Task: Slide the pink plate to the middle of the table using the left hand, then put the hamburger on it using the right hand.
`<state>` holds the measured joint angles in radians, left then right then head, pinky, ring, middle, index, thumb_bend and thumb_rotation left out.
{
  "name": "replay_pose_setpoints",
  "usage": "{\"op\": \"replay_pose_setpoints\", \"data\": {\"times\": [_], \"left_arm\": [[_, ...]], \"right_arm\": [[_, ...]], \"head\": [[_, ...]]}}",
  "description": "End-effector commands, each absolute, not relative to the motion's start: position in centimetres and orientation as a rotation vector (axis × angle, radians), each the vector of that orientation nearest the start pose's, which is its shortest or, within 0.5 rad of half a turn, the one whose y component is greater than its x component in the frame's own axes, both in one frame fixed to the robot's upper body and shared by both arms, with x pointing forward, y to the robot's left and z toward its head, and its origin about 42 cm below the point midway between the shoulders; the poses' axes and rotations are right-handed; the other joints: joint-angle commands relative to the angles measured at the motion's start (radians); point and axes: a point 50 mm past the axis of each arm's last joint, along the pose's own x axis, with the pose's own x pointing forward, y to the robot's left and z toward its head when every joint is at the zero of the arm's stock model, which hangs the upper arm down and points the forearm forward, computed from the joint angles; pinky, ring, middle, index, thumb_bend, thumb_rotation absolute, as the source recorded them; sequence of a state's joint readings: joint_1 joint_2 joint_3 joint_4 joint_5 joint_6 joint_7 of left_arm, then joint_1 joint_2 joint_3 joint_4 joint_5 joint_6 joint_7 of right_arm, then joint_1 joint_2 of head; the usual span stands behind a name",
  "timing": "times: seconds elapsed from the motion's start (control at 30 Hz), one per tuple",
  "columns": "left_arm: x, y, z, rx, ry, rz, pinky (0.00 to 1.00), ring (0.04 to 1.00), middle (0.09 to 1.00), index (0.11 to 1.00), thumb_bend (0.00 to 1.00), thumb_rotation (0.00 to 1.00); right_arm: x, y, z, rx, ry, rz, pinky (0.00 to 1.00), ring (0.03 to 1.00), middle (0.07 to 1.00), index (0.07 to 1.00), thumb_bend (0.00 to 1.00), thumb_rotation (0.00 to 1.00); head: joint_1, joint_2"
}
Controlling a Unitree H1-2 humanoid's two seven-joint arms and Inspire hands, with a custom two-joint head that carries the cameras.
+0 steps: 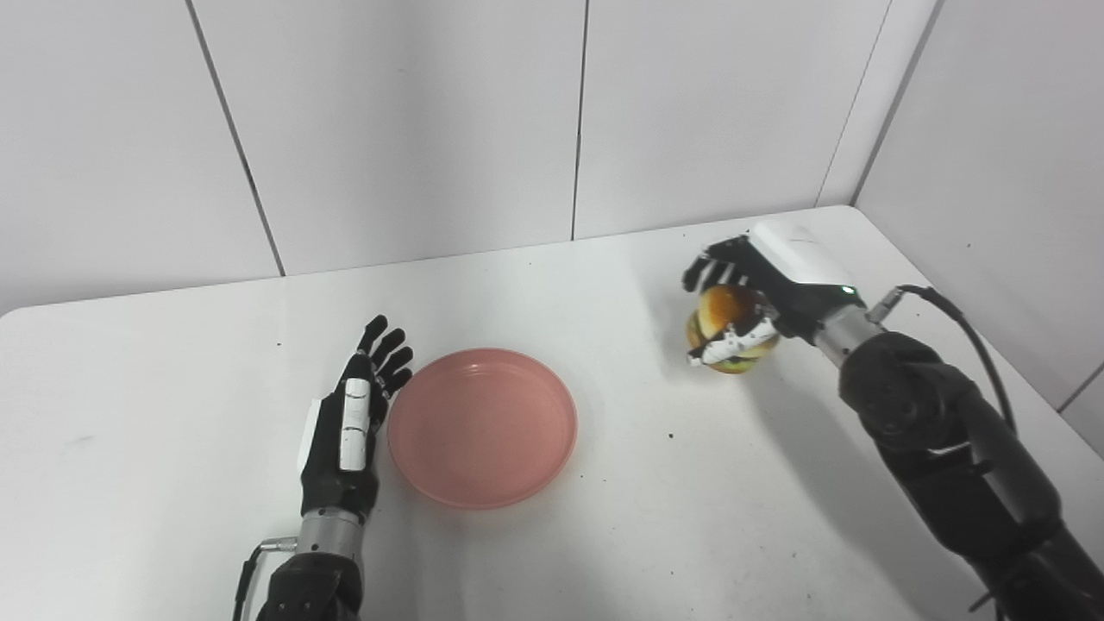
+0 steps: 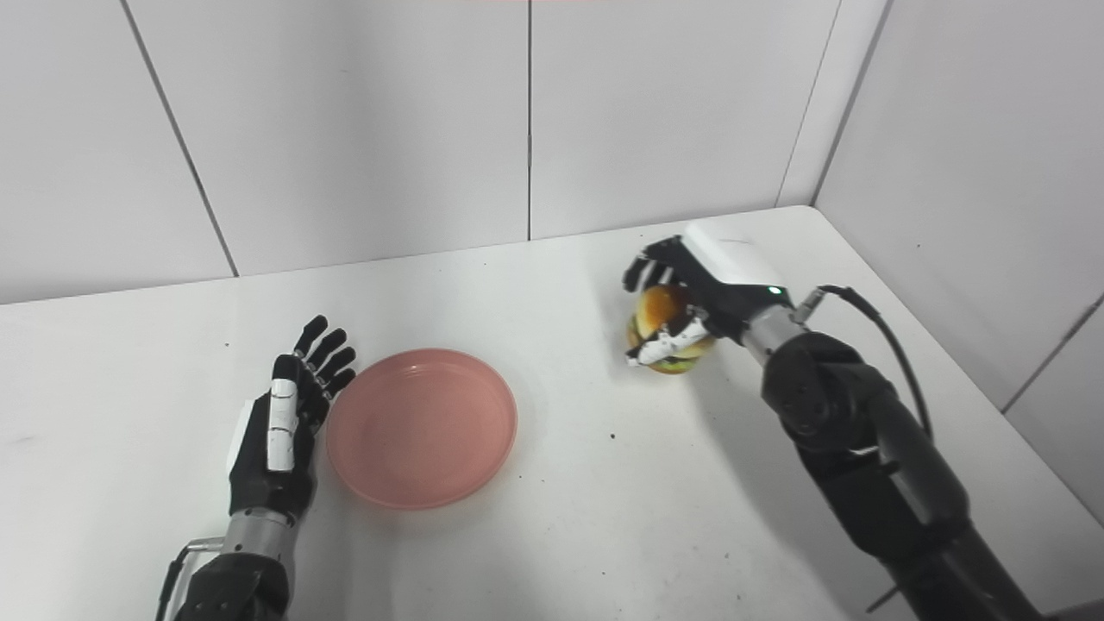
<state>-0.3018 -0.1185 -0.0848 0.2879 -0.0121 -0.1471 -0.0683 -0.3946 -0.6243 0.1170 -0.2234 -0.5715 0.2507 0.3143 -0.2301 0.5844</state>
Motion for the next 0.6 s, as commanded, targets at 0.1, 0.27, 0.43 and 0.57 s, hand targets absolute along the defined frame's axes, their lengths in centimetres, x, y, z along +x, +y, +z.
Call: {"op": "replay_pose_setpoints", "data": {"times": [0.1, 0.27, 0.43, 0.57], "left_arm": [[35.6, 10.6, 10.9, -0.174, -0.134, -0.228, 0.87, 0.882, 0.905, 0.897, 0.76, 1.0], [35.5, 10.4, 11.0, -0.218, -0.151, -0.211, 0.89, 0.898, 0.913, 0.91, 0.74, 1.0], [35.6, 10.4, 11.1, -0.218, -0.152, -0.21, 0.9, 0.921, 0.916, 0.912, 0.73, 1.0], [35.7, 10.4, 11.1, -0.207, -0.134, -0.222, 0.92, 0.931, 0.924, 0.921, 0.75, 1.0]], "right_arm": [[37.7, -26.9, 33.7, -1.205, -0.447, 0.192, 0.38, 0.424, 0.493, 0.515, 0.52, 0.0], [38.3, -23.4, 33.9, -1.168, -0.498, 0.279, 0.41, 0.44, 0.487, 0.504, 0.52, 0.0], [39.1, -20.3, 33.3, -1.159, -0.51, 0.373, 0.34, 0.407, 0.477, 0.525, 0.52, 0.0], [39.7, -18.3, 32.3, -1.162, -0.502, 0.437, 0.29, 0.384, 0.468, 0.534, 0.51, 0.0]], "head": [[0.005, 0.001], [0.013, 0.0], [0.018, 0.002], [0.021, 0.004]]}}
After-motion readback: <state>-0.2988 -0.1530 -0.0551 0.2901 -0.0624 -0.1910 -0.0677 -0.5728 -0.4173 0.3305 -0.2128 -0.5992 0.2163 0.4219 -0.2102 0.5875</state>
